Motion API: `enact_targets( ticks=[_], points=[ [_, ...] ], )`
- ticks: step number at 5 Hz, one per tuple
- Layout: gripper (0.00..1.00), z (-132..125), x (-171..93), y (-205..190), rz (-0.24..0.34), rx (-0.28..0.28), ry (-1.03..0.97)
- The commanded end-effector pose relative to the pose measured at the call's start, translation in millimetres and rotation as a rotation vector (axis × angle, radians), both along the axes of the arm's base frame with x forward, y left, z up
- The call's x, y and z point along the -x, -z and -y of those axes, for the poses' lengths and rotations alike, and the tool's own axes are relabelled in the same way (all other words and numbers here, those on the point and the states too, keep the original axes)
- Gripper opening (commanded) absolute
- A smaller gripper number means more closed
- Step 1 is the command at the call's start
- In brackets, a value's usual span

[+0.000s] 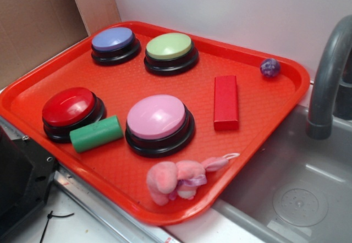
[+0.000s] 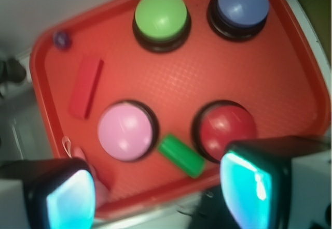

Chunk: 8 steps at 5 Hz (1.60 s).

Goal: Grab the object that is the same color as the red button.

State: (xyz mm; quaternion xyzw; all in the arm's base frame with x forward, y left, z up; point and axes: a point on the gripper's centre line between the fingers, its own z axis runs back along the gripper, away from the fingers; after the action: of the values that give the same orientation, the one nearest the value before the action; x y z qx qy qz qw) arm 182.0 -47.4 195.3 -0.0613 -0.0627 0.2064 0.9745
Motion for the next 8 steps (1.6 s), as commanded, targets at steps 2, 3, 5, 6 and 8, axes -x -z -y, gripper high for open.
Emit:
enact_targets(
  ticks=[2,3,5,6,8],
  points=[
    [1.0,52,-87,68,0.098,-0.033,-0.128],
    [1.0,58,-101,91,0.107,0.003,-0.181],
    [1.0,68,-116,130,0.07,-0.01,-0.228],
    [1.0,70,-121,151,0.039,-0.029,-0.226],
    [0.33,66,-120,167,0.011,-0.045,-0.247]
  ],
)
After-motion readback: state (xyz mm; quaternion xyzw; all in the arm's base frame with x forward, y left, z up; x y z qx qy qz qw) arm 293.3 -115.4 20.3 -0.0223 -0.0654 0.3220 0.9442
